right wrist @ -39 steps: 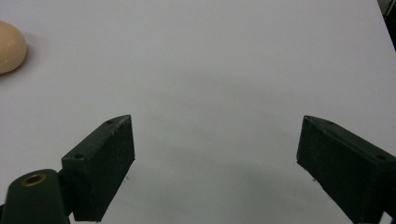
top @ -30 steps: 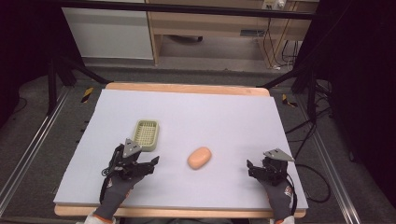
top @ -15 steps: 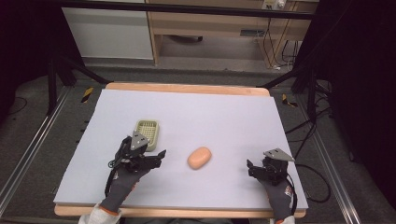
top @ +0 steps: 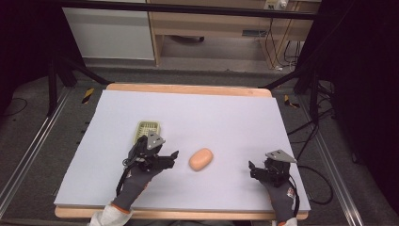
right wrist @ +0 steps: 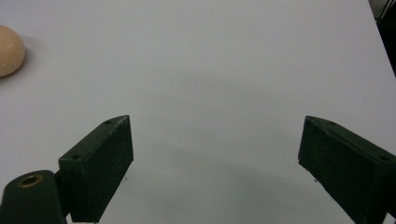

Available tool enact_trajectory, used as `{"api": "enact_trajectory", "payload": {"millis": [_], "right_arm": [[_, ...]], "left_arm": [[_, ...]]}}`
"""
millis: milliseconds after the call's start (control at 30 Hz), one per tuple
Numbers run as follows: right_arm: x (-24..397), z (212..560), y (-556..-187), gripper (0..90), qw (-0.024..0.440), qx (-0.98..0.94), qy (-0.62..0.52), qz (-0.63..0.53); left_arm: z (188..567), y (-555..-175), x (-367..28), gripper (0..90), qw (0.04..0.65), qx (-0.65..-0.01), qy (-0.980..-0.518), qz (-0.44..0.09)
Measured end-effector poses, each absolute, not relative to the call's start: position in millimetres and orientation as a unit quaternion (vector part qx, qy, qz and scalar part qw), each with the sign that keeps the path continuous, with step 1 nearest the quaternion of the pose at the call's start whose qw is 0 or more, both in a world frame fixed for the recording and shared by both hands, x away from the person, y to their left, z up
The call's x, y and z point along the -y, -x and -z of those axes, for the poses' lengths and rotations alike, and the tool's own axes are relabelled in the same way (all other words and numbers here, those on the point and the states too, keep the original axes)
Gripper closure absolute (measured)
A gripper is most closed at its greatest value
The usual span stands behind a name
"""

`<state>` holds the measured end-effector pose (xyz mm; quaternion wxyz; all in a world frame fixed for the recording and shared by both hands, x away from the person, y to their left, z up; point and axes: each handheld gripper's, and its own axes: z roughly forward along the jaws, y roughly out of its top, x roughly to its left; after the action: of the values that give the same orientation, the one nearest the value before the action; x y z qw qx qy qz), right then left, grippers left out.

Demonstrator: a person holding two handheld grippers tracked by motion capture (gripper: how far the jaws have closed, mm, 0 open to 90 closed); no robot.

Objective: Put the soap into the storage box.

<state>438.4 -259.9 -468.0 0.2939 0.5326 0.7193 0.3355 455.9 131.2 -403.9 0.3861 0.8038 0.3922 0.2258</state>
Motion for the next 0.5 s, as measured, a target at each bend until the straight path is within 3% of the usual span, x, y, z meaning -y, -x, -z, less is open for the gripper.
{"api": "enact_trajectory", "payload": {"millis": [500], "right_arm": [[260.4,467.5,-438.5,10.4,0.296,-0.719,-0.532,-0.336]], "left_arm": [[409.4,-461.2,-99.9,23.1,0.376,-0.371,-0.820,-0.219]]}}
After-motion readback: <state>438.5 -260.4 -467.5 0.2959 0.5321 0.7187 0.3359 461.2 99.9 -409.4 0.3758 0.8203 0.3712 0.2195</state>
